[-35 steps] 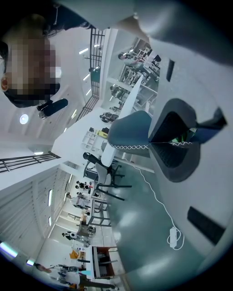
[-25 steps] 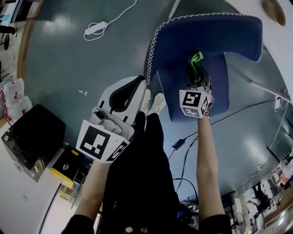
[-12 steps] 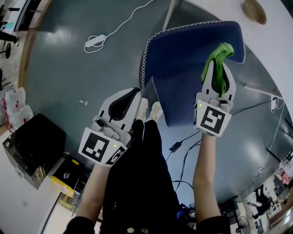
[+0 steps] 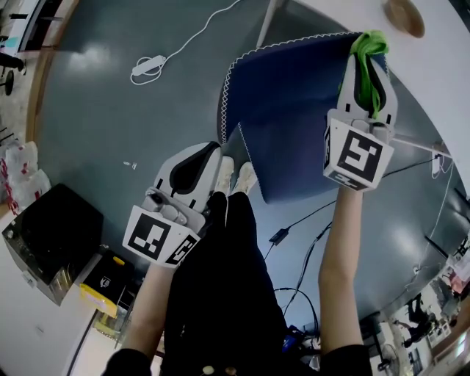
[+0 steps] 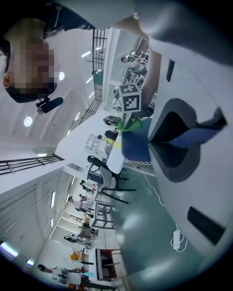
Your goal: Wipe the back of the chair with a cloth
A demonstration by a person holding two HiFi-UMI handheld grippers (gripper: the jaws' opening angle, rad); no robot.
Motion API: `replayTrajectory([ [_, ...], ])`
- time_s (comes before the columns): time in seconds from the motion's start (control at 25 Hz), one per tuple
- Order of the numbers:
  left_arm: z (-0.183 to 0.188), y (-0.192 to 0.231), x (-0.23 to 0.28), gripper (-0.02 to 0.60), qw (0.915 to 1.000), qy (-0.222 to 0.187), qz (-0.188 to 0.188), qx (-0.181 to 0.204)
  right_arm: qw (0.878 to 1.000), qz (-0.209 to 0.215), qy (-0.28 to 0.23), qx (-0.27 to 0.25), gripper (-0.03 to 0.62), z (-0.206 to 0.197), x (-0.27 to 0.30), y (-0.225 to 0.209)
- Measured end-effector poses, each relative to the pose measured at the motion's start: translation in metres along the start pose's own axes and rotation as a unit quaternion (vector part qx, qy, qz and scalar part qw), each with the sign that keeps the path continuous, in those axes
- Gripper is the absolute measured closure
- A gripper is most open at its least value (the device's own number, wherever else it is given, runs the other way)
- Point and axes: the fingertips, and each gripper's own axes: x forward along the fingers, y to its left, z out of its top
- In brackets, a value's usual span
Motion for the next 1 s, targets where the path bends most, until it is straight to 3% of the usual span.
replayTrajectory([
  [0.28, -0.005, 0.008, 0.003, 0.574, 1.0000, 0.005, 0.003, -0.005, 1.000, 0.004, -0.002, -0.014, 0.539, -0.009, 0.011, 0.019],
  [1.0, -0.019, 0.020, 0.012, 0.574, 0.9997, 0.022, 0.003, -0.012, 0.999, 0.007, 0.044, -0.025, 0.539, -0.092, 0.005, 0.048],
])
